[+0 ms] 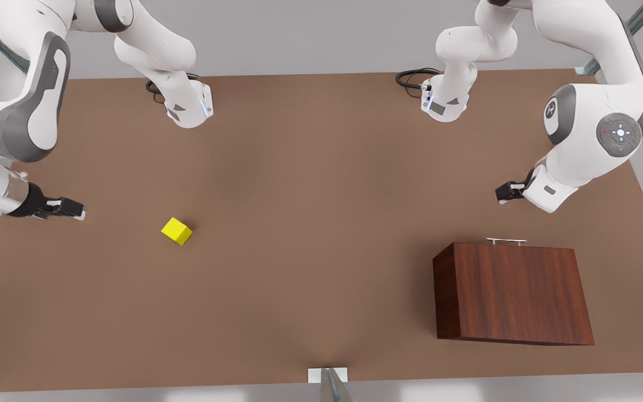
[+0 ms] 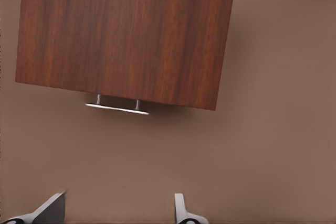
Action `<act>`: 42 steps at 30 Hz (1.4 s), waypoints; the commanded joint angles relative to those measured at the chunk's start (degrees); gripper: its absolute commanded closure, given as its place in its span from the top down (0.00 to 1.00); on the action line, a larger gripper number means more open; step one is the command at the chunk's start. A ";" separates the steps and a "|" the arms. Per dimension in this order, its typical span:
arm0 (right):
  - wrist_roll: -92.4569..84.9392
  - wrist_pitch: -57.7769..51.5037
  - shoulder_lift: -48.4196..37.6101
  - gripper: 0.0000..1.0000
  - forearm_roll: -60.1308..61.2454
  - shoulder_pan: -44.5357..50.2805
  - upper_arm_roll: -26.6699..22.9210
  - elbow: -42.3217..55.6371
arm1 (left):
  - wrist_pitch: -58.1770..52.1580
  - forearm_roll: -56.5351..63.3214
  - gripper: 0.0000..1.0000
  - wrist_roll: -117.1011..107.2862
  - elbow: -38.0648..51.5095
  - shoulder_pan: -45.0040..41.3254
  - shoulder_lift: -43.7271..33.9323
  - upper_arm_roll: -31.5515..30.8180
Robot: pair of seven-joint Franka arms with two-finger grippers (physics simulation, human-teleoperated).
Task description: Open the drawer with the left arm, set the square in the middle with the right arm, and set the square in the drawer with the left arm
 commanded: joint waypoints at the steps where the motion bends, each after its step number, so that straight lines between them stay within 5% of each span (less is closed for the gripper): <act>1: 0.04 -0.04 -0.10 1.00 -0.22 -0.10 -0.02 0.05 | -0.29 0.30 1.00 -0.03 -0.06 -0.14 0.08 -0.01; 3: 0.13 -2.85 -0.27 1.00 -1.98 -0.01 0.51 0.05 | -1.96 0.30 1.00 -5.72 -9.45 -0.14 -1.49 3.07; 7: -0.13 -4.08 -0.19 1.00 -1.81 -0.01 0.60 0.31 | 28.45 0.30 1.00 -47.83 -32.31 -0.23 -6.16 9.75; 16: 0.04 -5.75 -0.27 1.00 -1.89 -0.01 0.60 0.84 | 58.68 -3.13 1.00 -57.16 -48.14 -0.31 -7.21 12.30; 24: 0.75 -0.74 1.66 1.00 -1.89 1.13 1.74 1.63 | 63.70 -3.21 1.00 -57.07 -48.93 -0.23 -4.31 12.21; 29: 4.35 6.19 3.24 1.00 -1.81 5.70 1.83 -8.21 | 64.93 -3.48 1.00 -57.42 -48.93 -0.05 -3.79 12.21; 36: 50.83 10.68 6.76 1.00 2.59 7.46 1.65 -18.41 | 69.15 -3.39 1.00 -57.60 -48.05 1.44 -2.73 12.30; 42: 52.25 17.62 8.87 1.00 2.77 9.39 1.74 -23.07 | 71.70 -3.57 1.00 -57.60 -46.91 2.15 0.26 12.21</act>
